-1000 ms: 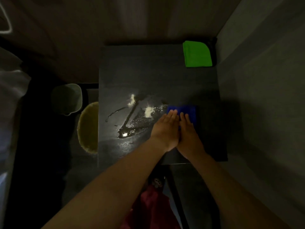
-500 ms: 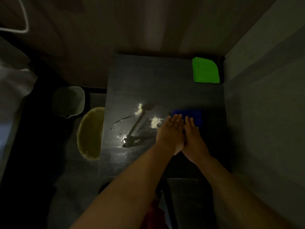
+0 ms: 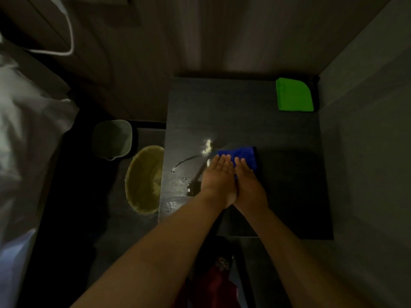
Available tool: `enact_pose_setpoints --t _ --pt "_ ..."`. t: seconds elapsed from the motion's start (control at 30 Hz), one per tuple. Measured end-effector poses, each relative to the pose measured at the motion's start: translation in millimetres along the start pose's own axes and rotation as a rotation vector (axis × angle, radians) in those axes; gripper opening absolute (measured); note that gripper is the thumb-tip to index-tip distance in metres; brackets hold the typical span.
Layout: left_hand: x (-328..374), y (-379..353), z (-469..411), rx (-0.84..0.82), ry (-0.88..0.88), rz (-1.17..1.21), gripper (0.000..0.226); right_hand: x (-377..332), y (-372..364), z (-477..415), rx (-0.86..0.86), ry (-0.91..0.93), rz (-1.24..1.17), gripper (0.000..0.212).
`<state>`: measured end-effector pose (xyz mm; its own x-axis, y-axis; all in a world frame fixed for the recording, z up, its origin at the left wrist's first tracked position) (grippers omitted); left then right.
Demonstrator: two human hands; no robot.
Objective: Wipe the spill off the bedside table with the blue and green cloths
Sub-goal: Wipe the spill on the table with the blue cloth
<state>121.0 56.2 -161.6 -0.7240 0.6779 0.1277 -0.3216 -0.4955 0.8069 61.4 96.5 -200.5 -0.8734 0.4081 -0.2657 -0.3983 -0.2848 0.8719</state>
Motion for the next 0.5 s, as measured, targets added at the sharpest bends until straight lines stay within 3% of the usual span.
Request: enact_pose_setpoints --t 0.3,0.5 --pt "31.1 0.1 -20.6 0.017 -0.112 -0.116 0.075 30.2 15.3 10.5 0.099 -0.145 0.02 0.077" --pt "12.6 2.3 -22.8 0.066 -0.19 0.01 0.066 16.2 18.8 11.0 0.128 -0.223 0.159 0.073"
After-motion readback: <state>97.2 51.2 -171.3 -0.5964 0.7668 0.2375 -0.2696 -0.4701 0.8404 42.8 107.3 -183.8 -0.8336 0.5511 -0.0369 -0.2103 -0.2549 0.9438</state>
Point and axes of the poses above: each hand's wrist, its own z-axis away from the middle knuckle, its own y-axis out of the back of the hand, x = y × z, the point moved 6 cm from there along -z, towards the middle knuckle, and after that the axes turned 6 degrees about z, right-handed, at the moved point
